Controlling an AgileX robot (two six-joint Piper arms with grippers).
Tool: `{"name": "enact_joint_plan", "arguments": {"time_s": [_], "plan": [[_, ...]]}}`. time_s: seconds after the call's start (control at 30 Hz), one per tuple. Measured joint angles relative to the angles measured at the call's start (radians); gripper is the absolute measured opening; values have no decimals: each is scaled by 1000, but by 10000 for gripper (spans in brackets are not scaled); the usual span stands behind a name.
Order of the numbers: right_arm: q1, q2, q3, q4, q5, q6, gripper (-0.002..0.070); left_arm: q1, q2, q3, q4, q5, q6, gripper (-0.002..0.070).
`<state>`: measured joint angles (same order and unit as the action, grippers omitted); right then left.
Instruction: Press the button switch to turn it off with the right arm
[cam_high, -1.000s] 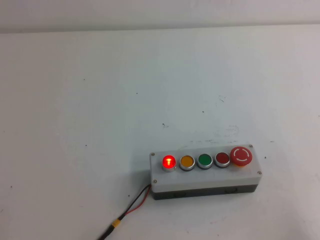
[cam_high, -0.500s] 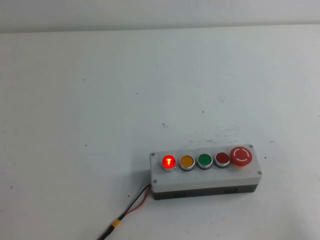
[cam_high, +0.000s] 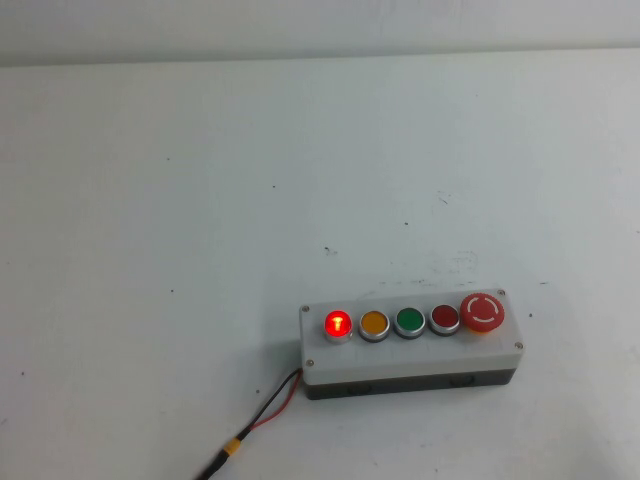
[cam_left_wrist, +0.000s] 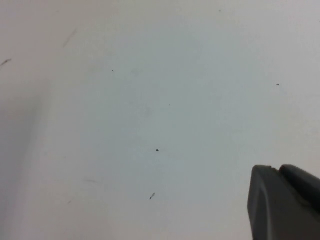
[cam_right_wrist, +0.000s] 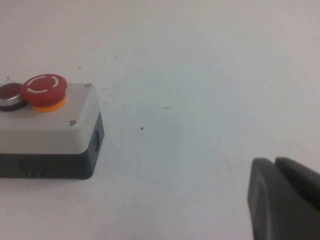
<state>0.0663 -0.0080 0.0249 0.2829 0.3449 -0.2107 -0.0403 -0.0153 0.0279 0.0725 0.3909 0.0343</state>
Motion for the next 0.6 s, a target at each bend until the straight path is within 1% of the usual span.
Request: {"name": "enact_joint_plan", "arguments": {"time_s": [0.6], "plan": [[0, 0, 0, 7, -3, 0, -16, 0, 0, 0, 0, 0, 0, -2]]}}
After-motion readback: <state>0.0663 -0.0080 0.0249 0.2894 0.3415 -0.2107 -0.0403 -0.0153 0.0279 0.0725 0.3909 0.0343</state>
